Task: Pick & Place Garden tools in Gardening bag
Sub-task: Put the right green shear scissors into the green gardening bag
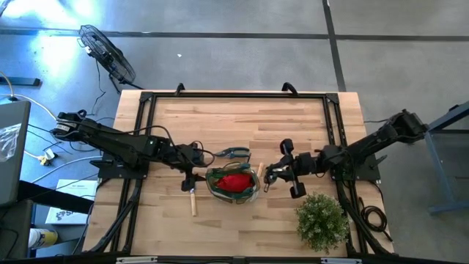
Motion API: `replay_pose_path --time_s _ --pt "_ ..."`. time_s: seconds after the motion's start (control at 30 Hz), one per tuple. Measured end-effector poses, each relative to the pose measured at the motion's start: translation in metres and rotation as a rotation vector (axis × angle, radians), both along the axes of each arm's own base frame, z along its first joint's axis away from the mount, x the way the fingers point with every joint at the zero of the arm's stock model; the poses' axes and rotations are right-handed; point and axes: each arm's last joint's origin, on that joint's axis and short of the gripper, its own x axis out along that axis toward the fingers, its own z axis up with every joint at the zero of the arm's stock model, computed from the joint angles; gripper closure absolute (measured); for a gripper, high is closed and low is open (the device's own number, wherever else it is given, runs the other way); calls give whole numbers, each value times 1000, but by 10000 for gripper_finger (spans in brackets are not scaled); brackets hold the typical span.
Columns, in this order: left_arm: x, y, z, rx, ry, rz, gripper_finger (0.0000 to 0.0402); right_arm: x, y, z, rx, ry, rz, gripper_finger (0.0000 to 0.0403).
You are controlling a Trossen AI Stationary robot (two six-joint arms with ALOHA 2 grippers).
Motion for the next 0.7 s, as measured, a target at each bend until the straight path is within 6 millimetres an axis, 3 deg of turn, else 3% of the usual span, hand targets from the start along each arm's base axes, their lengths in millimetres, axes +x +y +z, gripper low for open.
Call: replay_pose_path --time_s 0.3,0.7 --pt "0 0 0 9 -2 10 142 3 1 -1 -8 -34 -3 368" --pt "0 0 0 8 -2 12 142 15 4 -18 33 20 -20 368"
